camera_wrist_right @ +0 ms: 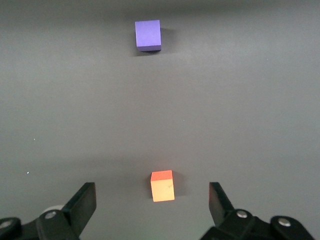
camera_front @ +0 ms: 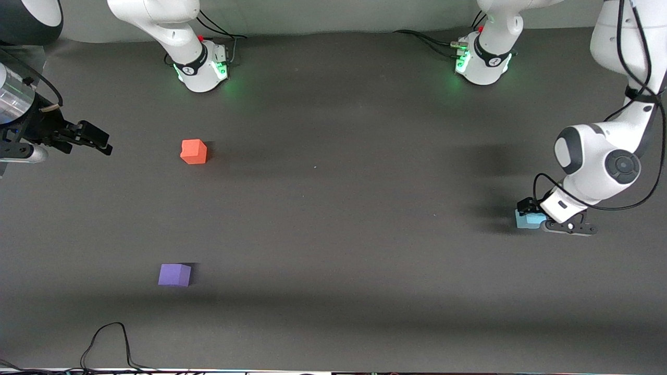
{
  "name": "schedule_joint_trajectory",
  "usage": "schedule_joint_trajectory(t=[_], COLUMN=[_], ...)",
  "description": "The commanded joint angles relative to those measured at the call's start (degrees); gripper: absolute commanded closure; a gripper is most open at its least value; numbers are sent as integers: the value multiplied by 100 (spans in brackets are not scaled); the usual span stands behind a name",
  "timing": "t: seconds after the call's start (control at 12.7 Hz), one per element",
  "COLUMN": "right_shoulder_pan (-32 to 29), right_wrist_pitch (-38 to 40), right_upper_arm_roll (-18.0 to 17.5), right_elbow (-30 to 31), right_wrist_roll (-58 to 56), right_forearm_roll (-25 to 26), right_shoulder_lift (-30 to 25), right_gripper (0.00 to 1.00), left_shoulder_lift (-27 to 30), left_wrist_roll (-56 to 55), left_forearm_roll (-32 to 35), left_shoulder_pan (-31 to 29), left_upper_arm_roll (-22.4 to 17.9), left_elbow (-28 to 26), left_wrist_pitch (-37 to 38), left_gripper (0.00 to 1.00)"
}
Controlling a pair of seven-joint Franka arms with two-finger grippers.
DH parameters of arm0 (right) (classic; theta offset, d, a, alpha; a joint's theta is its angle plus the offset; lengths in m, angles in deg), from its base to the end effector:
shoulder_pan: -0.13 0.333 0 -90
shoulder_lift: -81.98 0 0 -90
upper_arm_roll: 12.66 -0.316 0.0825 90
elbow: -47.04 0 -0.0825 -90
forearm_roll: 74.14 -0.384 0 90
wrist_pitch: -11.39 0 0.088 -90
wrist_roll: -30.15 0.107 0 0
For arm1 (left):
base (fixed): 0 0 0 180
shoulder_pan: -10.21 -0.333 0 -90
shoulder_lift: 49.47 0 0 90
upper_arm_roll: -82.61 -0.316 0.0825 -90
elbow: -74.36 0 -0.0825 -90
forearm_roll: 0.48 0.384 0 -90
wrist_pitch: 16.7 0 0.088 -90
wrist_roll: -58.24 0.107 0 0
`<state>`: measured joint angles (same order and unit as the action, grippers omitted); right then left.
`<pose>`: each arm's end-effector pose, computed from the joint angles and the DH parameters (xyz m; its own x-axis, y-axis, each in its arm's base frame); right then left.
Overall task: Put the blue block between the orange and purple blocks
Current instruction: 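Close the left gripper on the light-blue cube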
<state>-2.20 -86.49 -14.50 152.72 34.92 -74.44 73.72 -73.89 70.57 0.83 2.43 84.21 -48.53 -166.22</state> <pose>0.5166 -0.0029 0.5835 0.9957 -0.0927 0.0079 -0.0927 -0.9957 -0.0012 0.5714 0.0613 0.2046 0.9916 -0.1239 0.0377 -0.1236 -0.9923 -0.0091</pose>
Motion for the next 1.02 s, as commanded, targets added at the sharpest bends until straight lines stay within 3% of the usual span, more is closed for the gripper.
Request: schedule_joint_trajectory(t=[0.0, 0.08, 0.31, 0.39, 0.71, 0.94], right_shoulder_pan=[13, 13, 22, 13, 22, 13], right_wrist_pitch=[-117, -196, -345, -407, -504, -399], right_upper_arm_roll=[43, 52, 34, 34, 16, 43], right_elbow=[164, 163, 155, 155, 146, 181], right_wrist_roll=[-143, -143, -90, -81, -81, -125], right_forearm_roll=[-50, -41, -41, -41, -41, -41], right_shoulder_lift=[-159, -158, -123, -88, -53, -149], right_gripper=[0, 0, 0, 0, 0, 0], left_shoulder_lift=[-72, -81, -108, -108, 14, 550], left_wrist_roll=[-152, -152, -152, -170, -135, -117], left_forearm_roll=[89, 89, 81, 81, 81, 81], left_shoulder_pan=[49, 40, 13, 13, 22, 4], left_upper_arm_roll=[-19, -19, -19, -19, -19, -19], left_elbow=[-24, -24, -15, -6, 81, 641], left_wrist_pitch=[-138, -138, -138, -138, -7, 1429], left_gripper=[0, 1, 48, 52, 52, 52])
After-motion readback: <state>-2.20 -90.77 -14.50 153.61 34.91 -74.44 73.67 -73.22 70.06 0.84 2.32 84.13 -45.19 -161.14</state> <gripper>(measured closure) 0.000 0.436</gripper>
